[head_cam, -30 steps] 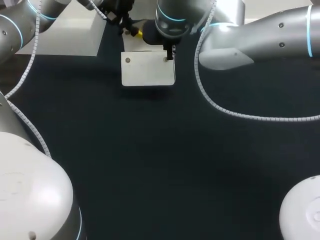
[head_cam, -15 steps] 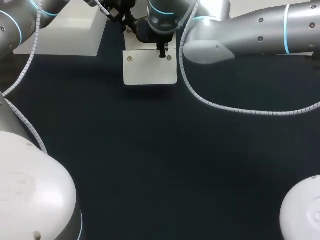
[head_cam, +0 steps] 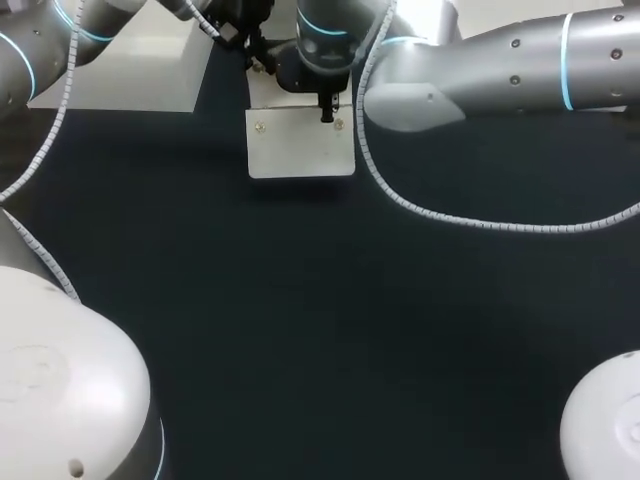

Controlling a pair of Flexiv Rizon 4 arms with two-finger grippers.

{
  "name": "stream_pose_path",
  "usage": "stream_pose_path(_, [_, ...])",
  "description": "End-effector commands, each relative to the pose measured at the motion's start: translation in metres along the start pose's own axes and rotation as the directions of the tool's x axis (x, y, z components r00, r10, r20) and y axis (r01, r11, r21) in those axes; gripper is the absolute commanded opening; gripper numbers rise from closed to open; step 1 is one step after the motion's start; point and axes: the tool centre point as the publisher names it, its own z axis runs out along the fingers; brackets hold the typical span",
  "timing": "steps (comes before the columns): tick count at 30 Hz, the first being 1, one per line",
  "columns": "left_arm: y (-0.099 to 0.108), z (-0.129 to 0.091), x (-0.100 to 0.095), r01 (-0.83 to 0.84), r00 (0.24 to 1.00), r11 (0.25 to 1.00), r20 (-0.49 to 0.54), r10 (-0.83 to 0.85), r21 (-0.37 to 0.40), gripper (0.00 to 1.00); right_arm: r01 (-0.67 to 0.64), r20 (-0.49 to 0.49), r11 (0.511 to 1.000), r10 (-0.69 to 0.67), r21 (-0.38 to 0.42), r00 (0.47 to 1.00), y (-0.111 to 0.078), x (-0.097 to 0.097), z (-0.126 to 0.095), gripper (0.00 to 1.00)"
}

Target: Pick up the bag, open it, inspect its contents, close it, and place it on the opposite side

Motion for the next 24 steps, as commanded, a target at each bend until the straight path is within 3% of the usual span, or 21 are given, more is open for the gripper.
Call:
stream_pose_path(1, [0.004, 0.001, 0.003, 0.005, 1.000, 1.000, 0.011, -0.005, 0.014, 0.00, -0.002, -0.015, 1.000, 0.002, 0.007, 1.000, 0.005, 0.004, 0.008, 0.00])
stream_pose_path(24, [0.004, 0.001, 0.005, 0.031, 0.999, 0.998, -0.041, -0.029, 0.061, 0.00, -0.046, -0.053, 0.999, 0.046, 0.003, 0.998, -0.005, 0.027, 0.021, 0.00])
